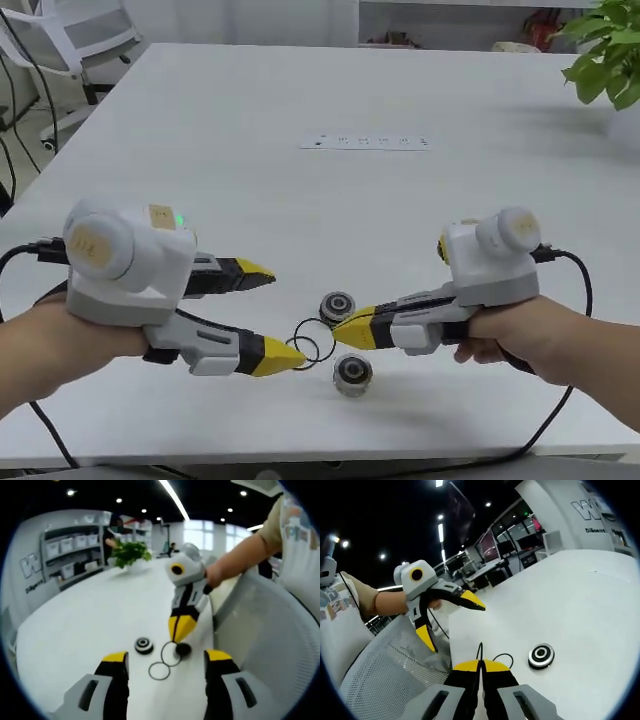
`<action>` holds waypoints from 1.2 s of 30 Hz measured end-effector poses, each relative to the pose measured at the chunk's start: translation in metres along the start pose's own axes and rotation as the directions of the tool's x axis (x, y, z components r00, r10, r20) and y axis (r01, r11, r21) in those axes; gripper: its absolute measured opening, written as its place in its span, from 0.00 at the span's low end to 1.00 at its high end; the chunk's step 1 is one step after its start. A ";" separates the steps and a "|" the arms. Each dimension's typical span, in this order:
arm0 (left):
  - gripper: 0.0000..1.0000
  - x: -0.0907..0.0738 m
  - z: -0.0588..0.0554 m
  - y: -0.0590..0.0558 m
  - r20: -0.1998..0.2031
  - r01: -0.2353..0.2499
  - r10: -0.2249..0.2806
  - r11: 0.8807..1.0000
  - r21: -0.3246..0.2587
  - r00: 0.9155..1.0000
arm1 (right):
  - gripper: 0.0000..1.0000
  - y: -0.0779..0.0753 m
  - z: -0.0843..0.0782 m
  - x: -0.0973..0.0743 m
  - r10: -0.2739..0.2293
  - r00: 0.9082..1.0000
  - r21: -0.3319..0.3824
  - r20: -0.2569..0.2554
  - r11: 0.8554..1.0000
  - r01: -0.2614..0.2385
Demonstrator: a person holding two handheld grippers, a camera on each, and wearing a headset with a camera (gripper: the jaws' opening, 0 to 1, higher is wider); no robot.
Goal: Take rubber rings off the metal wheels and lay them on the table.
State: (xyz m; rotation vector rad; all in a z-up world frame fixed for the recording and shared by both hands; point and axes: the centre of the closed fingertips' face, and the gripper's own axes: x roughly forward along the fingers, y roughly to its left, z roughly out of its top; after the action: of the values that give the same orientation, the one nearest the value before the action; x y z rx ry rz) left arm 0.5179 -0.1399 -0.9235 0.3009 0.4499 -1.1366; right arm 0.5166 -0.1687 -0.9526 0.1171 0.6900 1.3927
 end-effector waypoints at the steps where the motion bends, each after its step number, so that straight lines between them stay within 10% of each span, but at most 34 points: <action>1: 0.62 -0.001 -0.001 0.000 0.000 -0.003 0.003 1.000 -0.001 1.000 | 0.00 0.000 0.000 0.001 -0.001 1.000 -0.002 -0.003 1.000 0.001; 36: 0.73 -0.021 -0.019 0.015 0.011 -0.086 0.087 0.994 -0.064 0.996 | 0.00 -0.042 -0.022 0.031 -0.090 0.989 0.048 -0.117 0.994 0.096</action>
State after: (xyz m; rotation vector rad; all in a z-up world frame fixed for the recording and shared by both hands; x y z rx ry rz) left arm 0.5207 -0.1081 -0.9296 0.2546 0.4563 -1.0374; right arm 0.5422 -0.1553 -1.0021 0.0469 0.8186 1.2994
